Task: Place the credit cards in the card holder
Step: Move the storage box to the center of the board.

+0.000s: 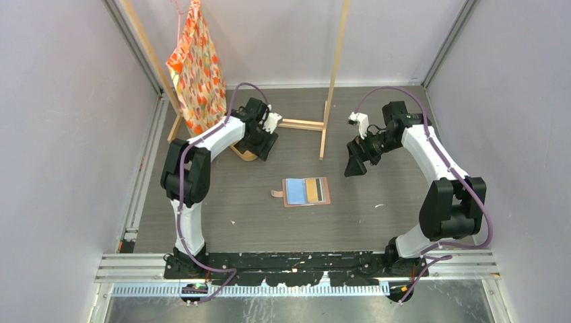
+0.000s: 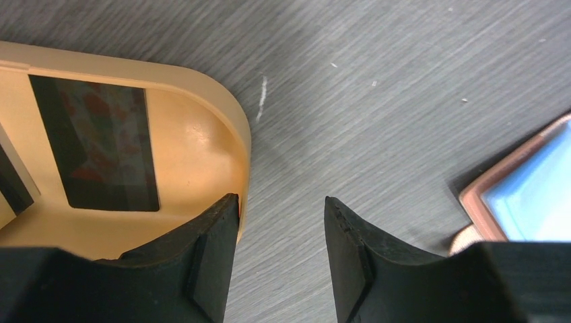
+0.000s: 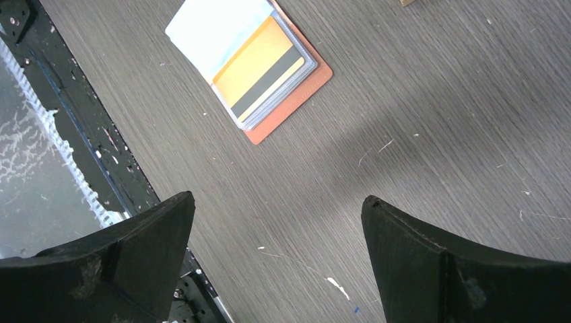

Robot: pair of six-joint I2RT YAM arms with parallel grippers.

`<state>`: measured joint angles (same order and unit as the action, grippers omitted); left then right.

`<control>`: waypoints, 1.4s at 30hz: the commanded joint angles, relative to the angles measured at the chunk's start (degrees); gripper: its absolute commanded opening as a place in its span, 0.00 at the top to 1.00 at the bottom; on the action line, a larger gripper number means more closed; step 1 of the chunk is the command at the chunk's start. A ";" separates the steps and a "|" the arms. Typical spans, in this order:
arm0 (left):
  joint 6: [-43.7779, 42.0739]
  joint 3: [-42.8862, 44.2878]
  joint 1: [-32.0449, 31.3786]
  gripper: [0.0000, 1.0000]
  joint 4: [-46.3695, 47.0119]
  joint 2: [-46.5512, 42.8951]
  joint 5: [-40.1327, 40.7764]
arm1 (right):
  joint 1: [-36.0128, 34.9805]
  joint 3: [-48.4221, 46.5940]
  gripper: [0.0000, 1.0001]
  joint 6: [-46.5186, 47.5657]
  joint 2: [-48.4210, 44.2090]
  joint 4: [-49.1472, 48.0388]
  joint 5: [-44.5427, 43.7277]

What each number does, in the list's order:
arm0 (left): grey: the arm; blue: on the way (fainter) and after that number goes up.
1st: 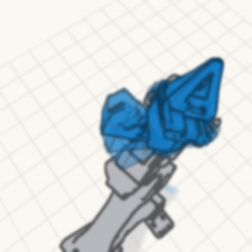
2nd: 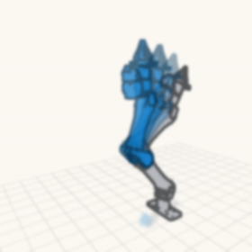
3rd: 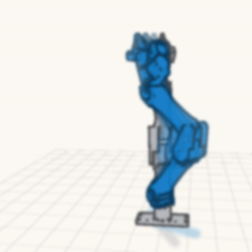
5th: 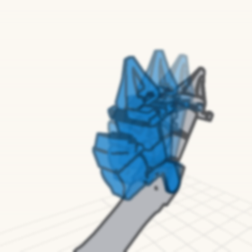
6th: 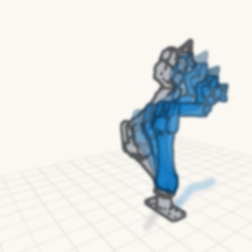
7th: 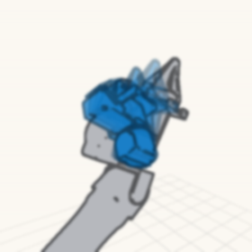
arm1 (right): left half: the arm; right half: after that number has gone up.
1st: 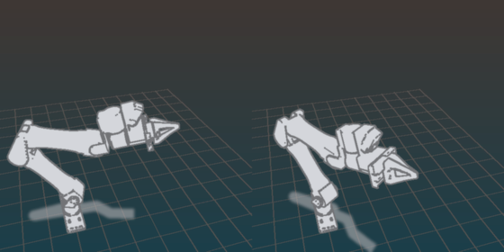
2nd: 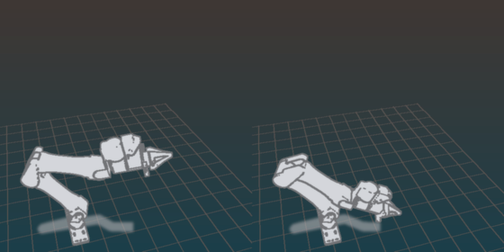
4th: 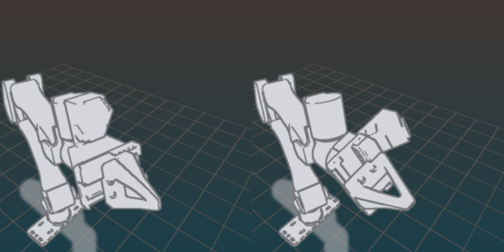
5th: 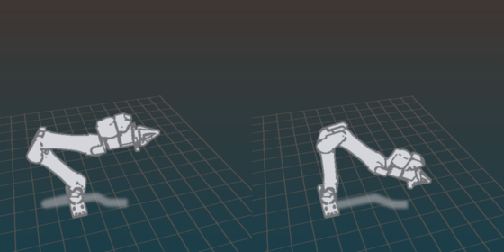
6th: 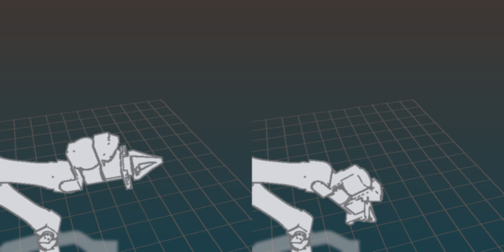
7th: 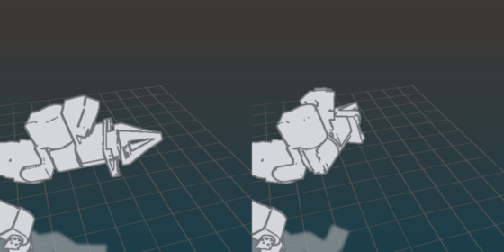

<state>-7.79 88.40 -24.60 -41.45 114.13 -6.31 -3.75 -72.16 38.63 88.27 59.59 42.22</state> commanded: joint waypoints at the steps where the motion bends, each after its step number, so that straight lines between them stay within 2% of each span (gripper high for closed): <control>1: 0.95 1.33 -1.55 0.50 -3.45 -2.93 -6.69 | -0.30 -0.15 0.02 0.00 -1.23 -0.35 0.35; 19: 3.56 1.70 -7.72 0.49 -8.71 -4.28 -11.76 | -0.34 -0.20 0.02 0.04 -2.44 -0.24 0.41; 25: 4.94 2.31 -7.83 0.44 -8.18 -6.11 -11.23 | -0.32 -0.18 0.02 0.13 -2.65 -0.16 0.33; 30: 4.86 3.58 -7.30 0.40 -5.88 -10.02 -5.27 | -0.30 -0.22 0.02 0.47 -2.75 0.01 0.43; 34: 3.55 3.70 -5.18 0.33 -3.70 -11.41 3.81 | -0.32 -0.17 0.02 0.64 -2.90 0.09 0.41; 38: 2.30 3.16 -3.53 0.33 -2.07 -11.35 9.40 | -0.30 -0.15 0.02 0.74 -2.76 0.08 0.64; 42: -3.29 1.75 -3.35 0.32 2.89 -10.74 14.28 | -0.30 -0.10 0.02 0.83 -2.58 0.11 0.70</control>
<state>-5.39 90.67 -28.05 -44.21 104.22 0.62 -3.79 -72.16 38.85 87.57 59.64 42.24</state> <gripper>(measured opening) 0.676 0.978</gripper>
